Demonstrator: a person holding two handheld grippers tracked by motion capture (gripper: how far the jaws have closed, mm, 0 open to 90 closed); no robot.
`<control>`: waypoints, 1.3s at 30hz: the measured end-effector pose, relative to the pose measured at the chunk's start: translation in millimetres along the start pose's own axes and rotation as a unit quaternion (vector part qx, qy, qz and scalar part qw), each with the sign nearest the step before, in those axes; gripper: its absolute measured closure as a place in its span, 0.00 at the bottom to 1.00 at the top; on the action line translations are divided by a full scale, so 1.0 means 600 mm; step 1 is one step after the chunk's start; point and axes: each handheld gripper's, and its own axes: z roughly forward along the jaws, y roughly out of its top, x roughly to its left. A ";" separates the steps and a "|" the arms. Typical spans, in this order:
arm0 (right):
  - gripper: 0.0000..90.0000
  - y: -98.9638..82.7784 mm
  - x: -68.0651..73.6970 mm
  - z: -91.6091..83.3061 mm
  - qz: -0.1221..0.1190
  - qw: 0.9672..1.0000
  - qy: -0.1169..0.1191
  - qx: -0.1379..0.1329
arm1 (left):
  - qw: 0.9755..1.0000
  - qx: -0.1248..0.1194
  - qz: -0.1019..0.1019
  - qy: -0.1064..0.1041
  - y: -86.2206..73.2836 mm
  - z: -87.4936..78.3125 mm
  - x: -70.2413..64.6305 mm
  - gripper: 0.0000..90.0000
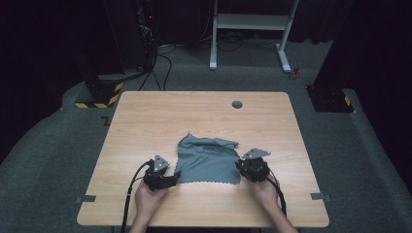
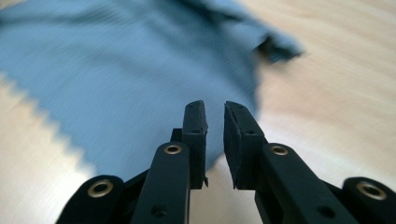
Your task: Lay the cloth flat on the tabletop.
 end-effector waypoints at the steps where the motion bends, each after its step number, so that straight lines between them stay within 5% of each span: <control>1: 0.86 -0.009 0.009 -0.007 -0.010 1.000 0.004 0.001 | 1.000 0.000 0.000 0.000 0.000 0.000 0.000 0.40; 10: 0.79 -0.059 0.029 -0.022 -0.006 1.000 0.026 0.001 | 1.000 0.000 0.000 0.000 0.000 0.000 0.000 0.40; 17: 0.99 -0.061 0.040 -0.014 -0.024 0.999 0.035 0.007 | 1.000 0.001 0.001 -0.001 0.000 0.000 0.000 0.40; 19: 1.00 -0.067 0.045 -0.023 -0.042 0.999 0.028 0.005 | 1.000 0.001 0.002 -0.003 0.000 0.000 -0.001 0.38; 26: 1.00 -0.081 0.038 -0.046 -0.027 0.999 0.037 0.006 | 1.000 0.001 0.013 -0.015 0.000 -0.001 -0.013 0.37; 27: 0.99 -0.083 0.039 -0.048 -0.029 0.999 0.035 0.013 | 1.000 -0.002 0.017 -0.019 -0.001 -0.003 -0.017 0.42; 29: 0.99 -0.086 0.041 -0.048 -0.035 0.999 0.036 0.018 | 0.999 -0.007 0.028 -0.030 -0.005 -0.007 -0.025 0.66; 32: 0.99 -0.090 0.039 -0.048 -0.032 0.999 0.041 0.014 | 0.997 -0.010 0.065 -0.045 -0.009 -0.015 -0.044 0.86; 39: 0.99 -0.096 0.044 -0.056 -0.034 0.998 0.045 0.011 | 0.993 0.015 0.103 -0.050 -0.009 -0.028 -0.059 0.98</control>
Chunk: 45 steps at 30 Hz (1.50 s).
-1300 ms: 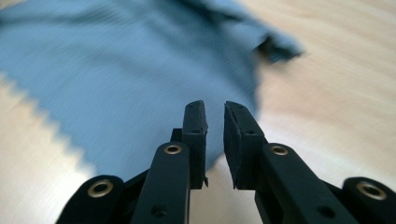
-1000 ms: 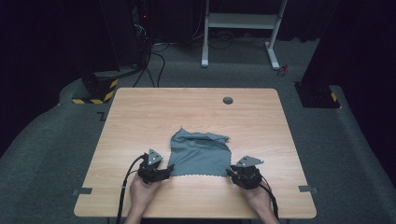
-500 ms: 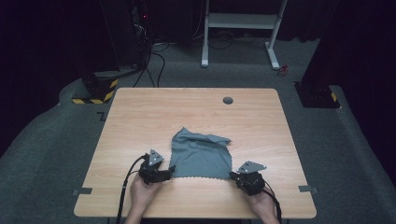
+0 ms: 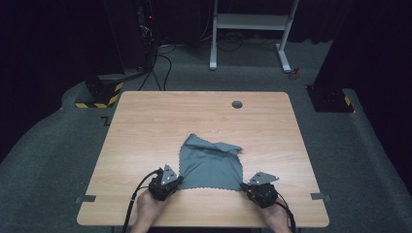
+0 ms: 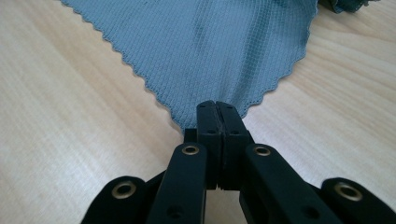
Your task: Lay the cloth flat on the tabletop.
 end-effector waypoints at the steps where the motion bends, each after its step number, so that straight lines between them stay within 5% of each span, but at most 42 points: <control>1: 0.99 -0.004 0.003 -0.002 -0.004 1.000 0.003 0.005 | 1.000 0.003 0.002 -0.004 -0.001 -0.003 -0.003 0.98; 6: 0.97 -0.006 0.006 -0.006 -0.001 1.000 0.006 0.002 | 1.000 0.008 0.001 -0.013 -0.004 -0.012 -0.010 0.88; 8: 0.92 0.000 0.003 -0.013 0.004 1.000 0.003 -0.021 | 1.000 -0.003 -0.009 -0.012 0.001 -0.013 -0.004 0.74; 9: 0.92 0.005 -0.001 -0.016 0.007 0.999 -0.001 -0.035 | 0.999 -0.020 -0.033 -0.007 0.012 -0.009 0.009 0.68; 12: 0.92 0.025 -0.017 -0.011 0.016 0.998 -0.012 -0.054 | 0.998 -0.024 -0.052 0.002 0.033 0.002 0.024 0.59; 17: 0.91 0.054 -0.039 0.015 0.035 0.998 -0.021 -0.057 | 0.998 -0.018 -0.062 -0.001 0.063 0.027 0.046 0.54; 23: 0.91 0.092 -0.042 0.053 0.012 0.999 -0.020 -0.030 | 0.997 -0.006 -0.070 0.029 0.101 0.055 0.081 0.51; 29: 0.91 0.109 -0.052 0.076 0.015 0.999 -0.023 -0.025 | 0.993 -0.015 -0.109 0.052 0.129 0.078 0.122 0.51; 33: 0.88 0.104 -0.053 0.084 0.015 1.000 -0.018 -0.013 | 0.989 0.009 -0.135 0.057 0.138 0.115 0.140 0.50; 36: 0.86 0.102 -0.054 0.086 0.017 1.000 -0.016 -0.006 | 0.989 0.018 -0.139 0.053 0.142 0.128 0.142 0.52; 40: 0.87 0.095 -0.051 0.094 0.006 1.000 -0.013 0.003 | 0.988 0.026 -0.148 0.036 0.142 0.141 0.145 0.85; 42: 0.87 0.092 -0.051 0.093 0.006 1.000 -0.010 0.001 | 0.990 0.040 -0.128 0.050 0.140 0.147 0.138 0.98; 45: 0.88 0.087 -0.051 0.087 0.000 1.000 -0.006 0.001 | 0.988 0.037 -0.134 0.069 0.140 0.141 0.144 1.00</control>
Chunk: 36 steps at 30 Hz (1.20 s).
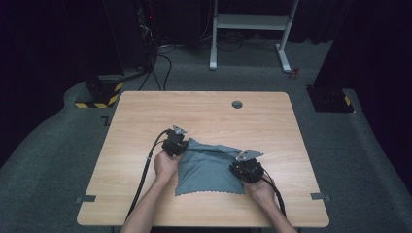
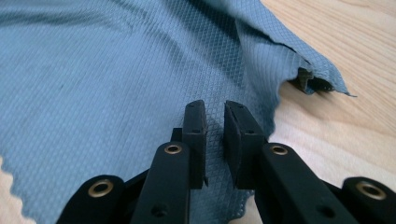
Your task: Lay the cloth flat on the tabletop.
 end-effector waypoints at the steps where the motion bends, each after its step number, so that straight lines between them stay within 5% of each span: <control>1: 0.88 -0.002 0.001 -0.002 -0.003 1.000 -0.001 0.001 | 1.000 -0.004 -0.001 0.007 0.001 -0.004 0.004 1.00; 7: 0.89 -0.015 0.006 -0.020 -0.011 1.000 0.010 0.013 | 1.000 -0.002 -0.018 0.018 -0.002 -0.009 0.022 0.99; 9: 0.88 -0.014 0.006 -0.021 -0.011 1.000 0.012 0.015 | 1.000 -0.004 -0.022 0.018 -0.004 -0.007 0.022 0.92; 13: 0.87 -0.006 -0.010 -0.042 0.020 0.999 0.010 -0.032 | 1.000 -0.017 -0.018 0.009 -0.017 -0.010 0.016 0.71; 16: 0.85 0.007 -0.026 -0.046 0.038 0.998 -0.007 -0.046 | 1.000 -0.026 -0.005 0.013 -0.027 -0.021 0.015 0.67; 22: 0.82 0.041 -0.058 -0.001 0.073 0.996 -0.038 -0.030 | 0.999 -0.024 -0.024 0.022 -0.032 -0.016 0.037 0.70; 27: 0.75 0.060 -0.091 0.036 0.113 0.991 -0.057 -0.038 | 0.999 -0.029 -0.022 0.023 -0.026 -0.013 0.041 0.71; 29: 0.74 0.075 -0.115 0.055 0.147 0.987 -0.066 -0.026 | 0.999 -0.031 -0.023 0.019 -0.016 -0.014 0.043 0.71; 32: 0.74 0.081 -0.117 0.062 0.149 0.986 -0.074 -0.029 | 0.999 -0.030 -0.026 0.016 -0.010 -0.009 0.043 0.72; 34: 0.76 0.088 -0.116 0.082 0.142 0.987 -0.077 0.006 | 0.999 -0.020 -0.023 0.010 -0.006 -0.001 0.041 0.74; 36: 0.83 0.092 -0.110 0.088 0.131 0.988 -0.086 0.006 | 1.000 -0.013 -0.021 0.006 -0.008 0.009 0.038 0.81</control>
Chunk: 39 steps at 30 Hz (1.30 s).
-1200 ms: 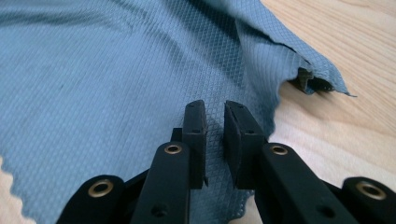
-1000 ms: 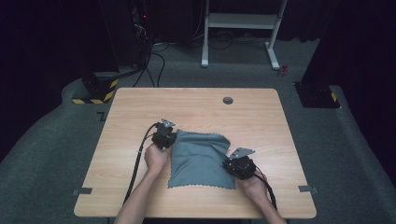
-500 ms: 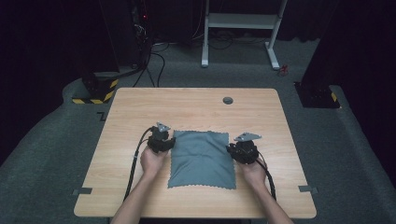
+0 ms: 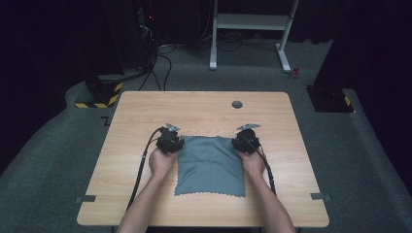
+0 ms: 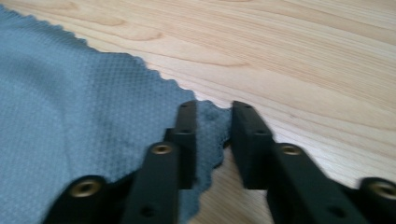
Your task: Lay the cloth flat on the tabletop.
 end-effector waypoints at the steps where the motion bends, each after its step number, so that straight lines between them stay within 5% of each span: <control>1: 0.88 0.001 0.002 0.000 -0.003 1.000 0.000 0.003 | 1.000 0.001 -0.001 -0.008 0.001 0.000 0.001 0.87; 4: 0.98 0.004 0.006 0.001 -0.022 1.000 0.003 0.009 | 1.000 0.008 -0.002 -0.022 0.003 0.000 0.003 0.99; 6: 1.00 0.005 0.008 -0.001 -0.032 0.999 -0.007 0.013 | 1.000 0.021 0.003 -0.021 0.010 0.001 0.003 1.00; 9: 1.00 0.004 0.003 -0.007 -0.024 1.000 -0.008 0.000 | 1.000 0.006 0.001 -0.022 0.019 -0.007 0.002 1.00; 11: 1.00 0.008 -0.001 -0.020 -0.026 0.999 -0.015 -0.019 | 1.000 -0.019 0.003 -0.017 0.028 -0.017 -0.001 1.00; 14: 1.00 0.012 -0.009 -0.026 -0.024 0.999 -0.019 -0.032 | 1.000 -0.015 0.015 -0.007 0.036 -0.014 -0.004 1.00; 20: 0.98 0.004 -0.014 0.003 -0.023 0.999 -0.031 -0.007 | 1.000 0.008 0.005 0.012 0.034 0.015 -0.006 0.99; 22: 0.97 0.003 -0.014 0.005 -0.024 0.999 -0.036 -0.008 | 1.000 0.013 0.004 0.018 0.031 0.018 -0.004 0.95; 23: 0.87 0.003 -0.016 0.005 -0.019 0.999 -0.042 -0.010 | 1.000 0.015 0.002 0.018 0.029 0.018 -0.002 0.81; 24: 0.84 0.002 -0.019 0.003 -0.019 0.999 -0.043 -0.010 | 1.000 0.005 -0.006 0.015 0.025 0.012 0.000 0.77; 28: 0.82 0.000 -0.029 -0.009 -0.003 0.999 -0.034 -0.015 | 1.000 -0.003 -0.010 -0.012 0.019 -0.008 0.002 0.63; 30: 0.82 -0.002 -0.024 -0.029 -0.006 1.000 -0.016 -0.022 | 0.999 -0.014 0.019 -0.029 0.007 -0.034 -0.010 0.61; 33: 0.86 -0.024 0.010 -0.067 -0.065 0.997 0.021 -0.041 | 0.997 -0.013 0.056 -0.054 -0.027 -0.063 -0.028 0.60; 36: 0.87 -0.051 0.029 -0.081 -0.098 0.994 0.036 -0.037 | 0.995 -0.007 0.077 -0.064 -0.059 -0.078 -0.041 0.60; 39: 0.87 -0.069 0.031 -0.083 -0.089 0.994 0.052 -0.024 | 0.994 -0.005 0.083 -0.069 -0.074 -0.086 -0.048 0.58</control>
